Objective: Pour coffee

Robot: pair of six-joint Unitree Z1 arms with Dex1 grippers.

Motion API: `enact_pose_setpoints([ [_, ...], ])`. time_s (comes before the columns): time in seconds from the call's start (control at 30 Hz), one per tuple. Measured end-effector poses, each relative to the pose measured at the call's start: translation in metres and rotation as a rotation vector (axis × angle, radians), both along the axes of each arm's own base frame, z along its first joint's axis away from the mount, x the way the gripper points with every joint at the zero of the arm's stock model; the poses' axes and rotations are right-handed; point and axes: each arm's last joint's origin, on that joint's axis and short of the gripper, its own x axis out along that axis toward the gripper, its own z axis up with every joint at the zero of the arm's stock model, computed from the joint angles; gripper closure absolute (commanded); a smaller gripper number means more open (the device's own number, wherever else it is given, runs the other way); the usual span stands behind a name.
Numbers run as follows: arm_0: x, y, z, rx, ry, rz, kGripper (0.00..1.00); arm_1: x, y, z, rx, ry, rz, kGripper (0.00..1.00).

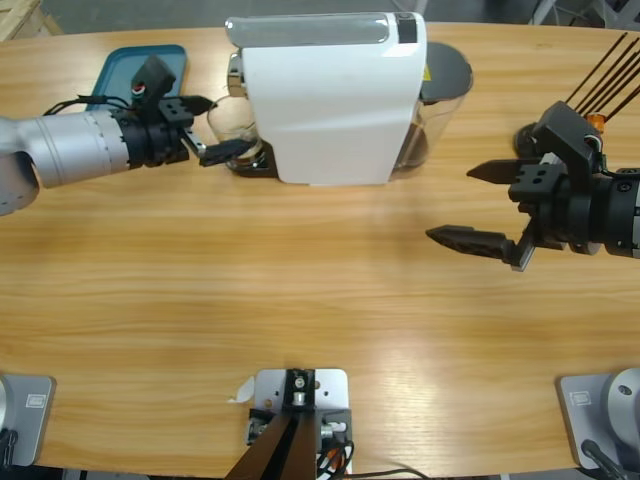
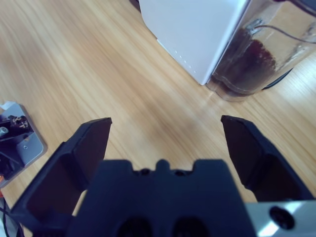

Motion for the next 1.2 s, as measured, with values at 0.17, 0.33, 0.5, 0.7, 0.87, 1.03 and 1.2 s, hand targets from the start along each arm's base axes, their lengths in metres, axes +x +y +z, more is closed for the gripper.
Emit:
enact_pose_setpoints([
  [0.17, 0.005, -0.003, -0.009, 0.005, 0.017, 0.001, 0.092, 0.000, 0.000, -0.001, -0.003, 0.002, -0.002, 0.000],
  [0.33, 0.011, -0.007, -0.012, 0.001, 0.011, 0.001, 0.092, 0.001, 0.001, -0.001, -0.005, 0.004, -0.002, 0.000],
  [0.5, 0.017, -0.011, -0.013, -0.004, 0.005, 0.001, 0.092, 0.001, 0.001, -0.002, -0.007, 0.007, -0.002, 0.000],
  [0.7, 0.019, -0.011, -0.019, 0.005, 0.021, 0.001, 0.366, 0.001, 0.001, -0.002, -0.008, 0.007, -0.002, 0.000],
  [0.87, 0.020, -0.012, -0.019, 0.004, 0.022, -0.001, 0.675, 0.002, 0.001, -0.003, -0.010, 0.010, -0.002, 0.000],
  [1.03, 0.021, -0.012, -0.019, -0.001, 0.016, -0.003, 0.902, 0.002, 0.001, -0.003, -0.011, 0.011, -0.002, 0.000],
  [1.2, 0.022, -0.012, -0.020, -0.006, 0.011, -0.004, 0.902, 0.002, 0.002, -0.003, -0.011, 0.011, -0.002, 0.000],
])
